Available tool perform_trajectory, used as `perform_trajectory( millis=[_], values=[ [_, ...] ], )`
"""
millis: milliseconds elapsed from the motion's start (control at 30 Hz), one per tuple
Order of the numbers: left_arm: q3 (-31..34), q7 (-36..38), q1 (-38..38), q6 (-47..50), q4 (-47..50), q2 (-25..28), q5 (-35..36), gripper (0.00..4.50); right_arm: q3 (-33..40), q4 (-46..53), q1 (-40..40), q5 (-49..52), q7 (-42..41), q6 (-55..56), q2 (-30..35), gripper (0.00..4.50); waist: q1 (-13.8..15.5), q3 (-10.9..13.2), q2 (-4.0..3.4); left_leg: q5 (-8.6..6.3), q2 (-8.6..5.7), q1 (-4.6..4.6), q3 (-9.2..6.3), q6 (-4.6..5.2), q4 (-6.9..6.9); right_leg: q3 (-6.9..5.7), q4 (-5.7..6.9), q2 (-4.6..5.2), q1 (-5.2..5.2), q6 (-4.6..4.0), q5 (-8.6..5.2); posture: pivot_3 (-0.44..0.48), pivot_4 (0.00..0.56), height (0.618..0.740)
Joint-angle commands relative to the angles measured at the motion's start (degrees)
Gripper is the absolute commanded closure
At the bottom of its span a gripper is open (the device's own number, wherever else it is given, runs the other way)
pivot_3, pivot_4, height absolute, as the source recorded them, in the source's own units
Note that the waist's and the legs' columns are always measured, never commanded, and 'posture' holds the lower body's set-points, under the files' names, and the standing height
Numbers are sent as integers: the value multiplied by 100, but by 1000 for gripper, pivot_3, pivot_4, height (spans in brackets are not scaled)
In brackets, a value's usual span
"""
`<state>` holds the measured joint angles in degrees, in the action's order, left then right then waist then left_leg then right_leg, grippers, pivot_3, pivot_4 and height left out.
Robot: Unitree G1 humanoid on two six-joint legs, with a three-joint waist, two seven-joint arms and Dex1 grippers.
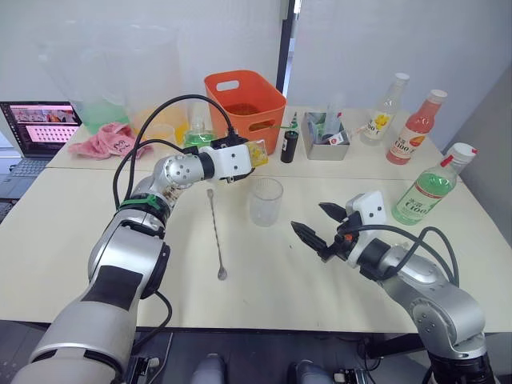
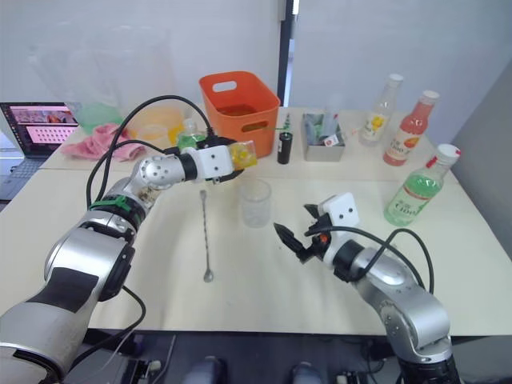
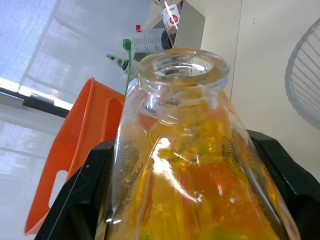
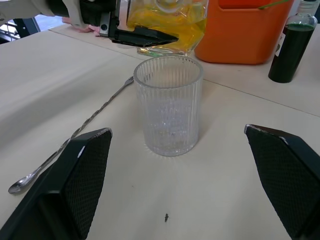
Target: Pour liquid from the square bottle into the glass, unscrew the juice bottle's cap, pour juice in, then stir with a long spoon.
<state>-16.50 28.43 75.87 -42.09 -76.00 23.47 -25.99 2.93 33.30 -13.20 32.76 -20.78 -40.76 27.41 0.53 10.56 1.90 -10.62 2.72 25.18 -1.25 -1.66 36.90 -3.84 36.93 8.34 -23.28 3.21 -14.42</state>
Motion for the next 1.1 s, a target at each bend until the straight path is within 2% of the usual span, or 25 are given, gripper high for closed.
perform_trajectory(
  millis=[33,400,833,1100],
  values=[
    [-57,-568,478,-373,254,141,-165,1686,90,285,-7,50,36,-5,-15,0,1,0,0,0,0,0,0,0,0,0,0,0,0,0,0,0,150,739],
    [-545,-1653,613,-560,243,198,-879,1686,110,319,8,60,79,-36,-71,0,0,0,0,1,0,0,-1,-1,0,0,4,0,-1,0,0,0,150,739],
    [-926,-2436,755,-658,219,216,-1406,1686,127,353,20,73,131,-49,-118,0,2,0,0,3,-2,0,-3,-5,0,0,8,0,-2,0,0,0,150,739],
    [-1089,-2644,781,-641,188,182,-1552,1686,163,424,47,126,172,-93,-122,0,1,0,0,3,-2,0,-3,-5,0,0,8,0,-2,0,0,0,150,739]
  ],
)
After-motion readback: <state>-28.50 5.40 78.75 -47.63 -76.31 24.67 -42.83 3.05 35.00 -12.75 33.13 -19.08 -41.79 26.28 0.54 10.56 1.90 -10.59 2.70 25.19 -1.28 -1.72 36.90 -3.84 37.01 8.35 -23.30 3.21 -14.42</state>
